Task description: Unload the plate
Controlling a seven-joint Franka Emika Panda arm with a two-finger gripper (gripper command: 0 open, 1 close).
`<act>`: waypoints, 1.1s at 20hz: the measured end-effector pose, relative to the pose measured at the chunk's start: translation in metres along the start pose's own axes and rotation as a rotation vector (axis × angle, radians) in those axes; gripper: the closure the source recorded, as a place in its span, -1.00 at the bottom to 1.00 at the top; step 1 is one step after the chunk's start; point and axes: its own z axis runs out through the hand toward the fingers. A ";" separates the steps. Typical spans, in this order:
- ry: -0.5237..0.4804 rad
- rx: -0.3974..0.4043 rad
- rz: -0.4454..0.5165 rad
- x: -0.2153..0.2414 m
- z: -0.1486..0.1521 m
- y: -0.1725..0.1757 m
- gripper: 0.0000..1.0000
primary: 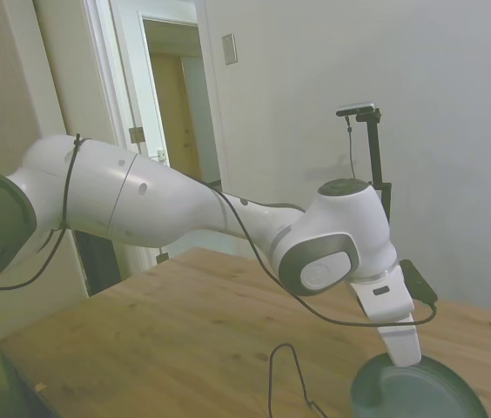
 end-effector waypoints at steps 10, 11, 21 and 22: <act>0.003 0.023 0.002 0.003 -0.013 -0.005 -1.00; 0.001 0.033 0.000 0.003 -0.022 -0.007 -1.00; -0.044 0.083 -0.047 -0.003 -0.139 -0.021 -1.00; -0.050 0.081 -0.056 -0.002 -0.150 -0.023 -1.00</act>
